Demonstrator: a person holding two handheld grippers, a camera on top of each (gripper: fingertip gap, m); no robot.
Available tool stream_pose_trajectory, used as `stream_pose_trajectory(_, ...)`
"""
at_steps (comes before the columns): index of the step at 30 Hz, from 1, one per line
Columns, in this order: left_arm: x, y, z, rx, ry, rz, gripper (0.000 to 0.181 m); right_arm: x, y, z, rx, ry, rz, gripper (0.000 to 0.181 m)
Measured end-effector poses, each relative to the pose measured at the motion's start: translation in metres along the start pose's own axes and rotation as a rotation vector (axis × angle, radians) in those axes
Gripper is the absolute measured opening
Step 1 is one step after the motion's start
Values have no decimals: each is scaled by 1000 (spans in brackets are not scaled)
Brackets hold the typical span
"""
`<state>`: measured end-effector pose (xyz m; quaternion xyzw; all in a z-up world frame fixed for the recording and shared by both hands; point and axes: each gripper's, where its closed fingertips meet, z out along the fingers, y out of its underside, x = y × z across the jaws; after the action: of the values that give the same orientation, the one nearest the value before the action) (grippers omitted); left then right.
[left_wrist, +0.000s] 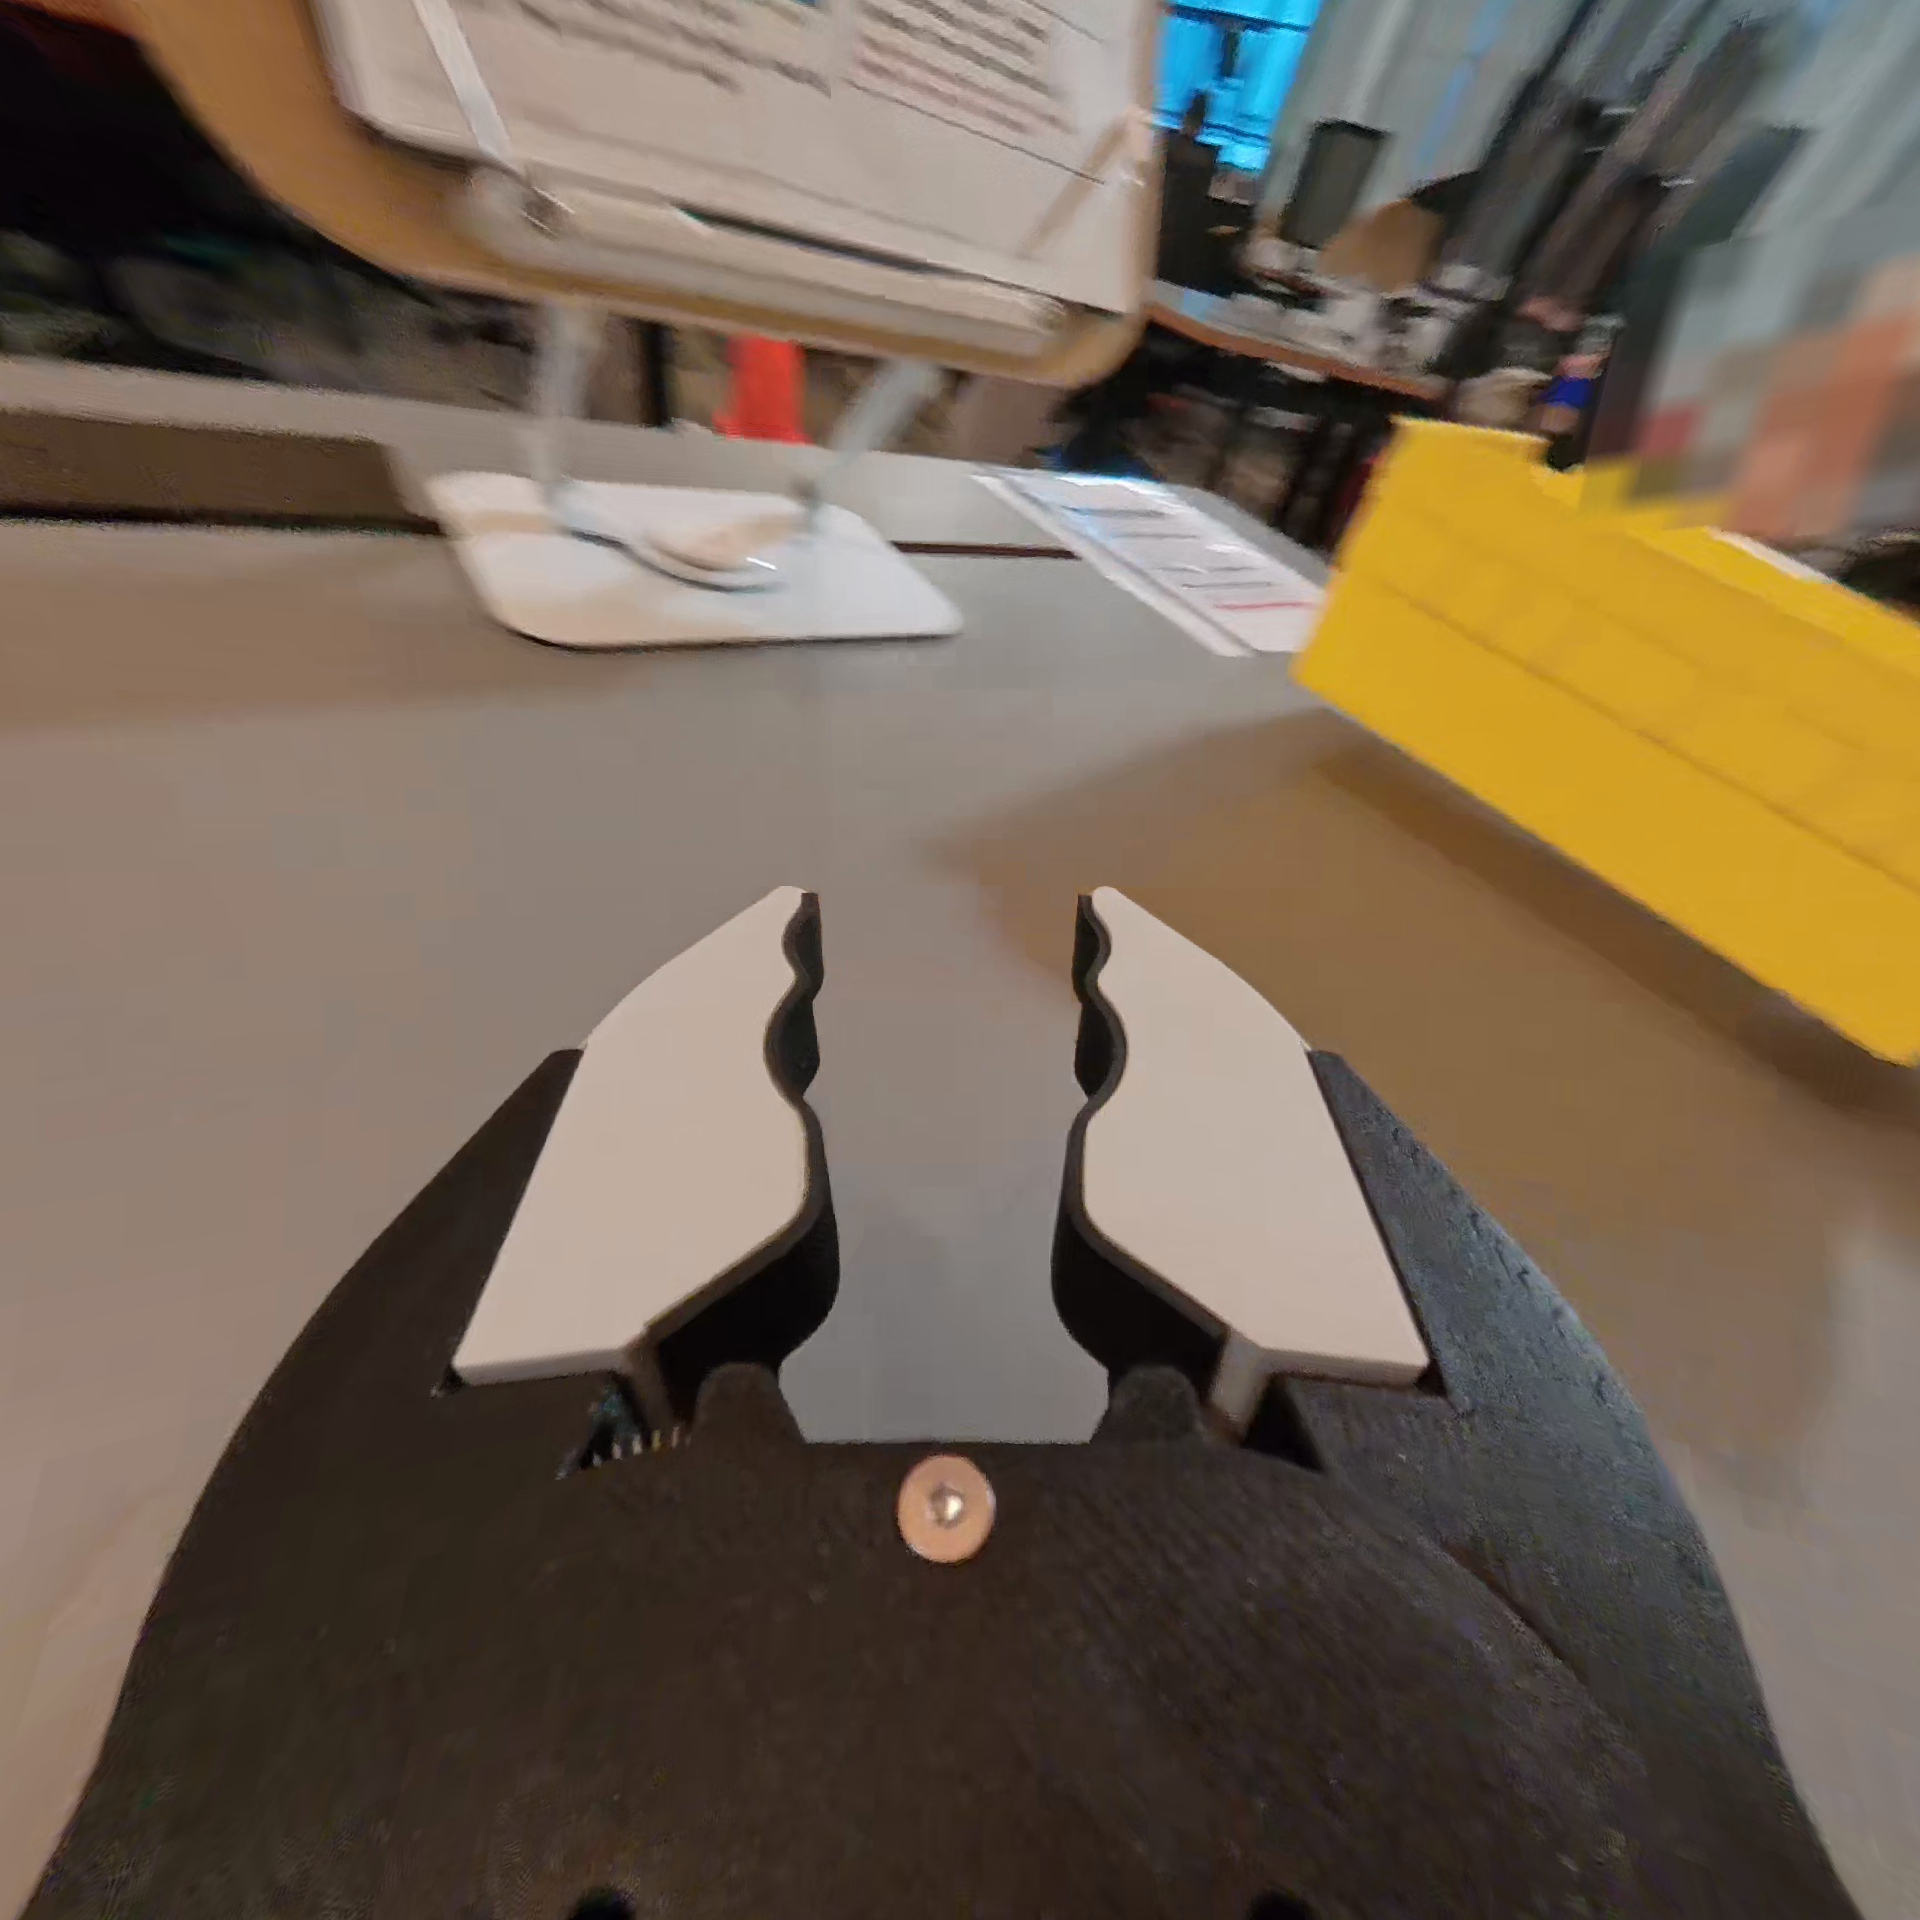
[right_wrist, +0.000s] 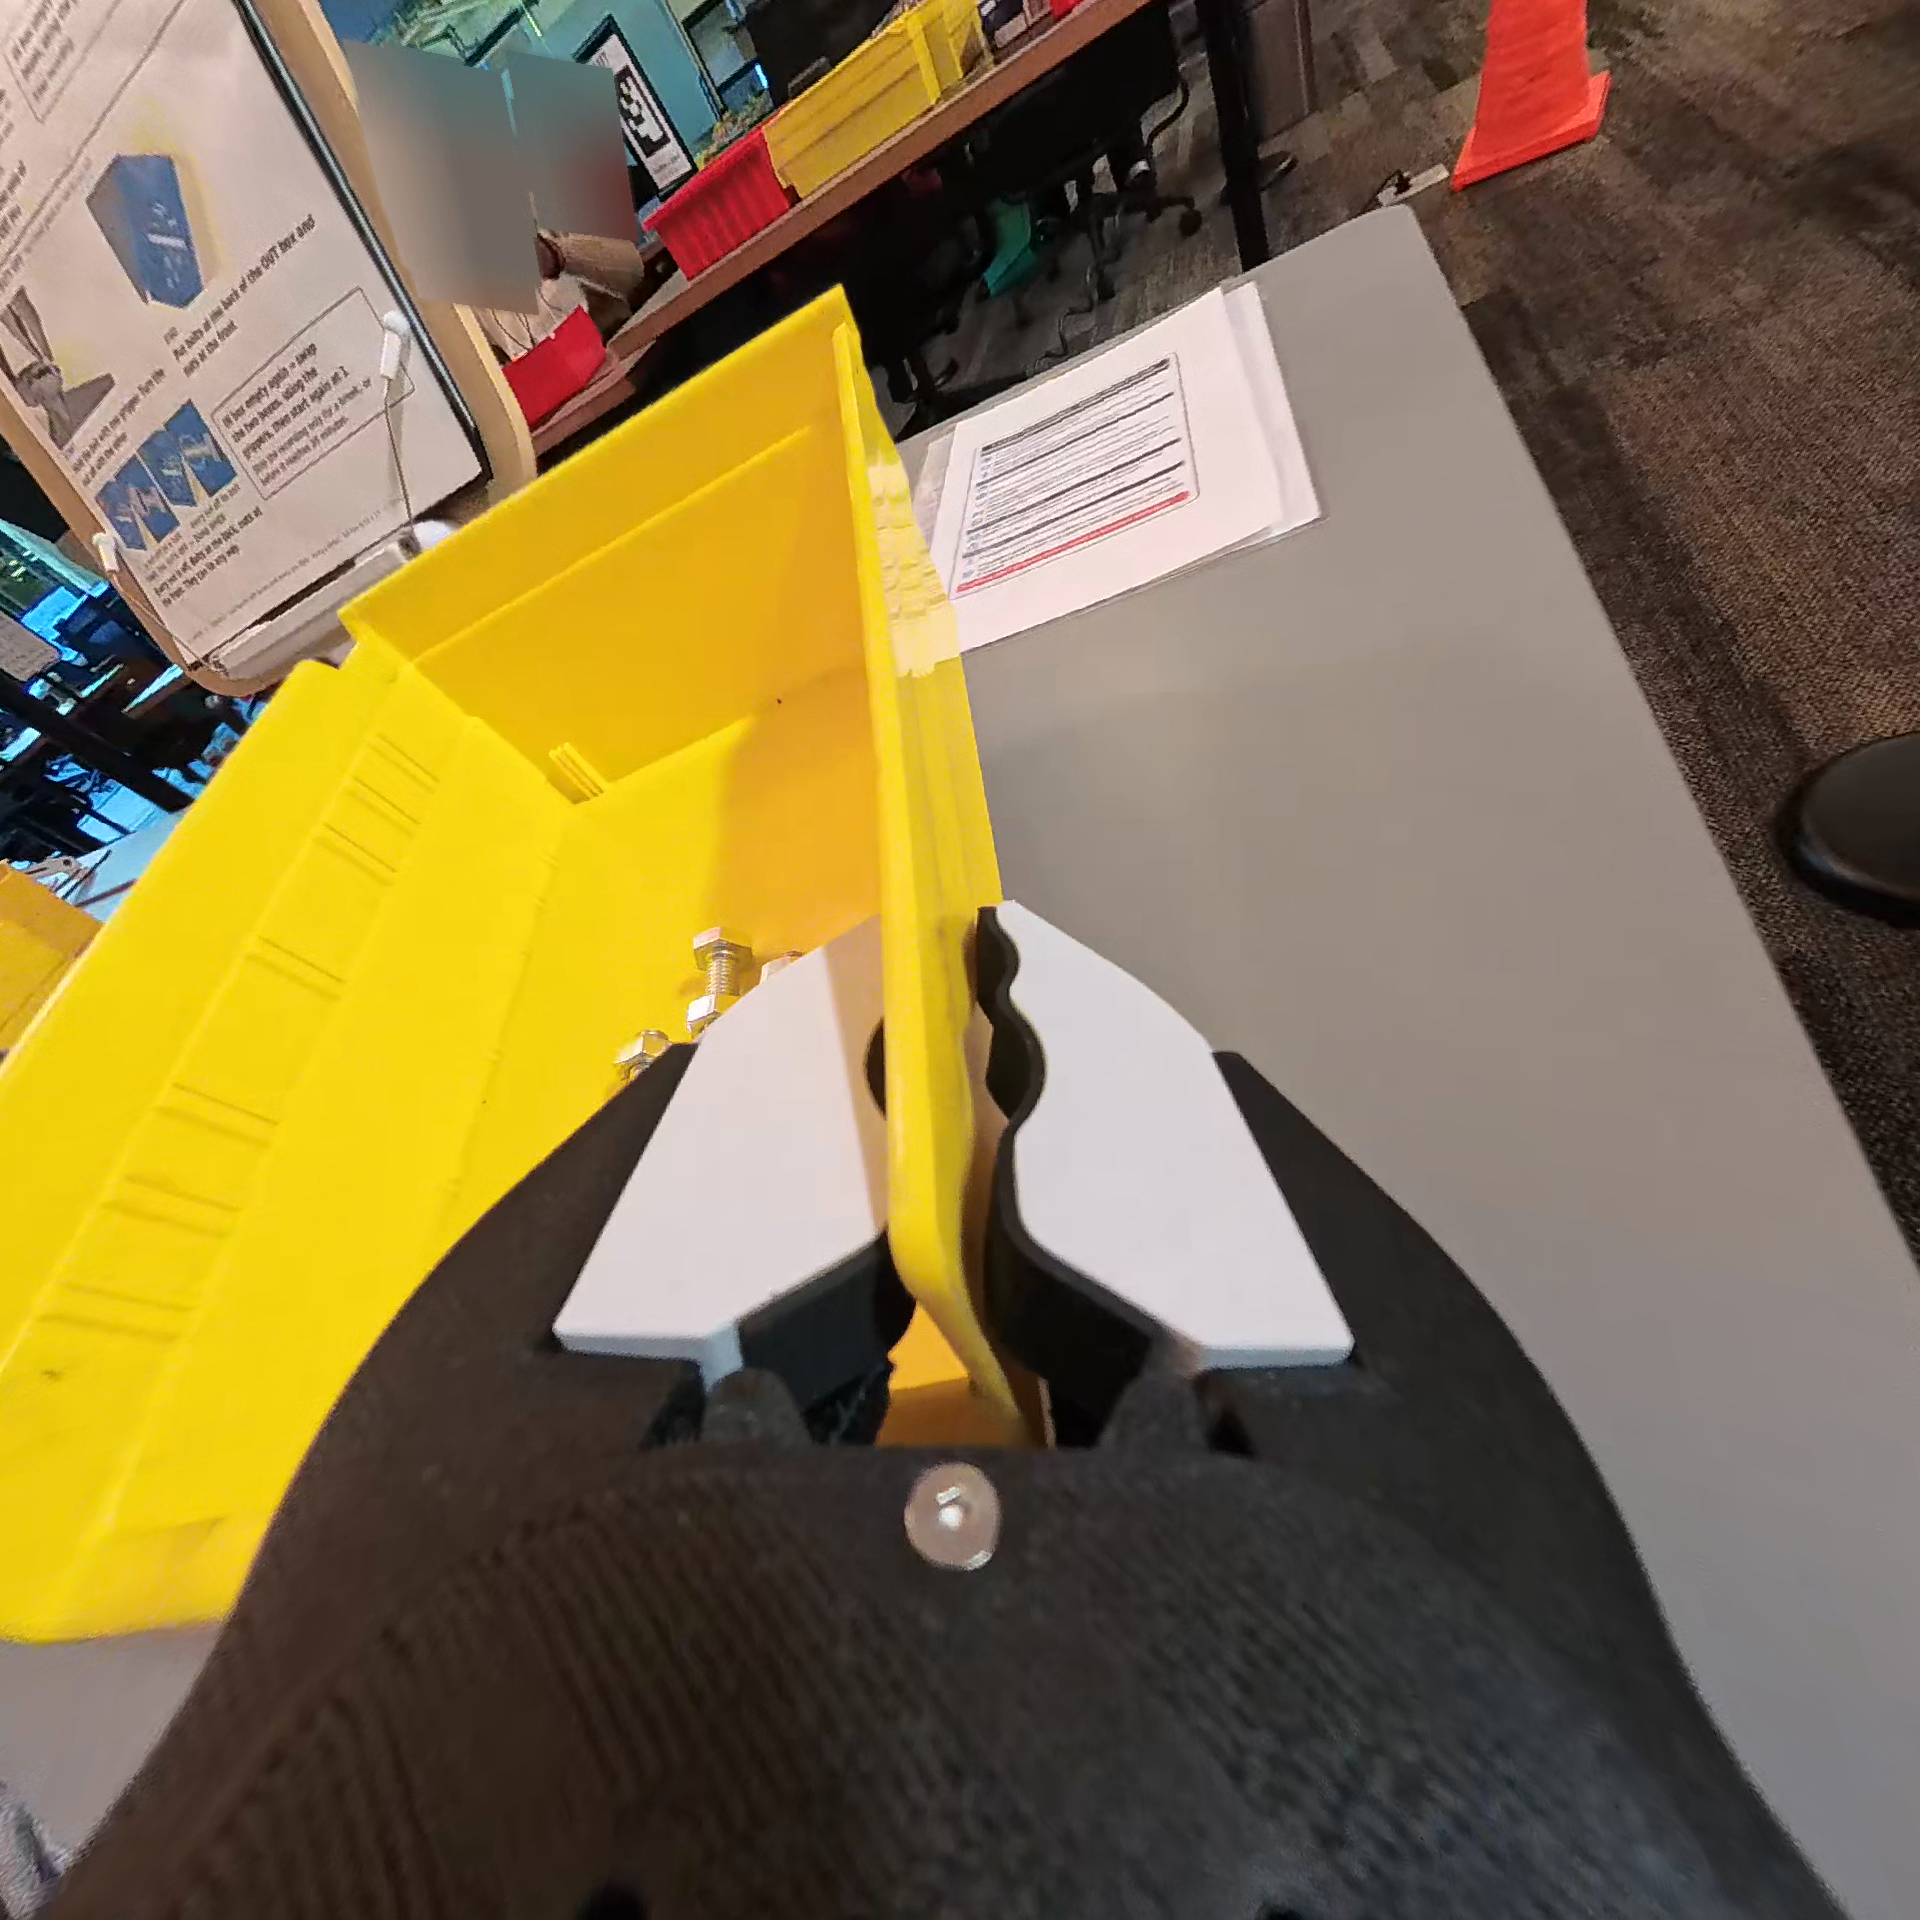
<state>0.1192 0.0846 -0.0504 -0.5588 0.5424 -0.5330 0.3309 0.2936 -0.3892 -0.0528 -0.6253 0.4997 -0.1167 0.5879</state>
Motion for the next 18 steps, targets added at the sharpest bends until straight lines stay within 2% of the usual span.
stream_pose_trajectory(4,-70,-48,-45,109,-304,125,63,-8,6,6,-25,-41,-6,10)
stream_pose_trajectory(9,-138,-103,-135,161,-623,290,77,-23,11,24,-64,-89,-29,10)
stream_pose_trajectory(11,-160,-98,-166,84,-693,287,75,-31,13,32,-76,-100,-47,10)
stream_pose_trajectory(14,-190,-66,-206,28,-802,258,73,-46,16,44,-102,-126,-69,10)
stream_pose_trajectory(16,-206,-36,-221,-12,-846,240,72,-58,19,52,-115,-149,-80,10)
stream_pose_trajectory(18,-214,-13,-219,-49,-823,217,69,-72,21,60,-127,-175,-87,10)
